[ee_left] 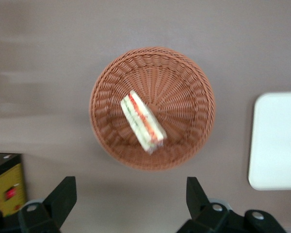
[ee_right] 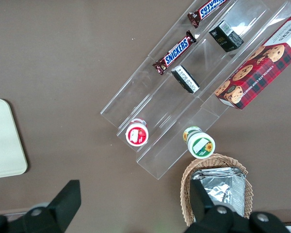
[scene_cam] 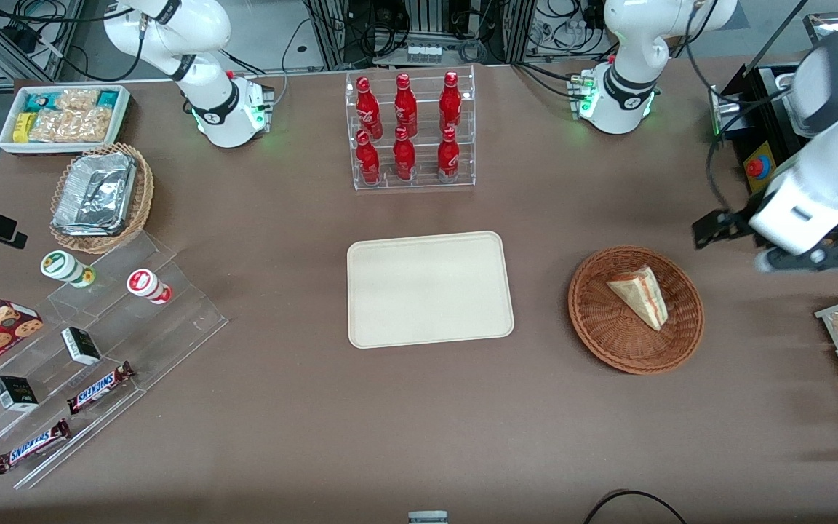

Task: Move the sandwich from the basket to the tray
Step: 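Move the left gripper down toward the sandwich in the wicker basket, then close the left gripper on the wrapped triangular sandwich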

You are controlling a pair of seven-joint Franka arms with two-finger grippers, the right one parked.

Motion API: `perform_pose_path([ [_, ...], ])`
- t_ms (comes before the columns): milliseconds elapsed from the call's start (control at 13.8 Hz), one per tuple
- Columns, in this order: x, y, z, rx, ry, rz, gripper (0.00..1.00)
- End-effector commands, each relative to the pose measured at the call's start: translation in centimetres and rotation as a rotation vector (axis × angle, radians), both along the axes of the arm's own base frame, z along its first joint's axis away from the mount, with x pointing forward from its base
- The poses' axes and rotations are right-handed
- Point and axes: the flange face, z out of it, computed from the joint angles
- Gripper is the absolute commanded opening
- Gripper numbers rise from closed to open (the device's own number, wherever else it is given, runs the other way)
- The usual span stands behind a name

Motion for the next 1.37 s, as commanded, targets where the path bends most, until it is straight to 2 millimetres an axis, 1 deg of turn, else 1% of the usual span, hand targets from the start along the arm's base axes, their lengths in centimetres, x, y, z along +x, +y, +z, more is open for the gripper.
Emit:
perform_pose_path([
  [0,-2.2,-0.6,-6.1,0.013,-0.044,0.211,1.0],
  [72,-2.8,-0.6,-8.7,0.009,-0.053,0.288,1.0],
  [217,-3.6,-0.8,-12.9,-0.011,-0.101,0.387,1.0],
  [289,-3.9,-1.0,-14.4,-0.012,-0.101,0.421,1.0],
  [434,-4.0,-1.3,-17.1,-0.013,-0.085,0.447,1.0],
  [651,-3.5,-1.4,-20.8,-0.018,-0.072,0.45,1.0],
  [795,-3.4,-1.3,-22.5,-0.018,-0.063,0.449,1.0],
  [867,-3.5,-1.3,-23.3,-0.014,-0.051,0.446,0.91],
  [940,-3.4,-1.2,-23.6,-0.014,-0.05,0.449,0.63],
  [1012,-3.2,-1.2,-23.7,-0.015,-0.049,0.451,0.14],
  [1084,-3.1,-1.3,-23.7,-0.015,-0.049,0.445,0.0],
  [1157,-2.8,-1.4,-23.1,-0.017,-0.058,0.44,0.0],
  [1229,-2.4,-1.4,-21.8,-0.018,-0.068,0.441,0.0],
  [1301,-1.9,-1.5,-19.1,-0.012,-0.065,0.437,0.0],
])
